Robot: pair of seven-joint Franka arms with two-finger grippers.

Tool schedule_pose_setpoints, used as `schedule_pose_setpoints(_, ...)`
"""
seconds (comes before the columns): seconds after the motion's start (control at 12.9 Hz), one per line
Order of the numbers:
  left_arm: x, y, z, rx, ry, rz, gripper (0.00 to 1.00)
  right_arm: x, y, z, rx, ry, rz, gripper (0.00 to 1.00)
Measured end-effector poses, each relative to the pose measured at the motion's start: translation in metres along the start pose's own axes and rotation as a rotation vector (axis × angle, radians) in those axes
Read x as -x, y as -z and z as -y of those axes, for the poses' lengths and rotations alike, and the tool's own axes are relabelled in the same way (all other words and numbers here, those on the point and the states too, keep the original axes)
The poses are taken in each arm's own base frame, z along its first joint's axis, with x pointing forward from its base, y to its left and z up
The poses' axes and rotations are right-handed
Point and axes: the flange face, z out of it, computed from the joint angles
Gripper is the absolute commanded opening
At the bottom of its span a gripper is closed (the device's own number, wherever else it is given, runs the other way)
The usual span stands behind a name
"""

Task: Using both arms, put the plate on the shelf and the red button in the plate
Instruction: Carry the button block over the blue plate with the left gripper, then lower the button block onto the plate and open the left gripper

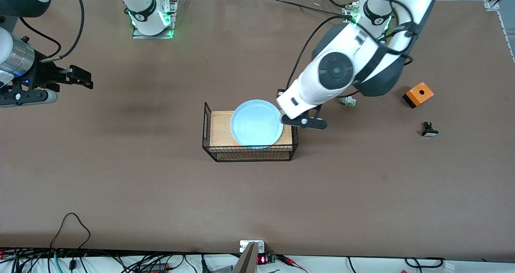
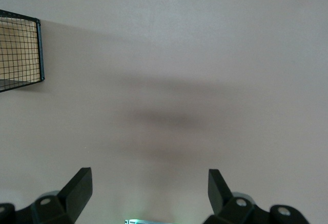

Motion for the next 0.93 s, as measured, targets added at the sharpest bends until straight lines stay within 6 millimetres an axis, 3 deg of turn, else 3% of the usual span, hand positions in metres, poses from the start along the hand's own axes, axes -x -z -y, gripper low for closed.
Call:
schedule_pose_setpoints(0.39,0.016,-0.024,-0.059,0.022,0.031,-0.033,0.00,-0.001,-0.001,0.000,0.000,0.000,0.001,1.00)
schedule_pose_setpoints(0.93,-0.018,-0.039,-0.069,0.105,0.044,-0.088,0.00,-0.001,-0.002,0.000,0.000,0.000,0.001,1.00)
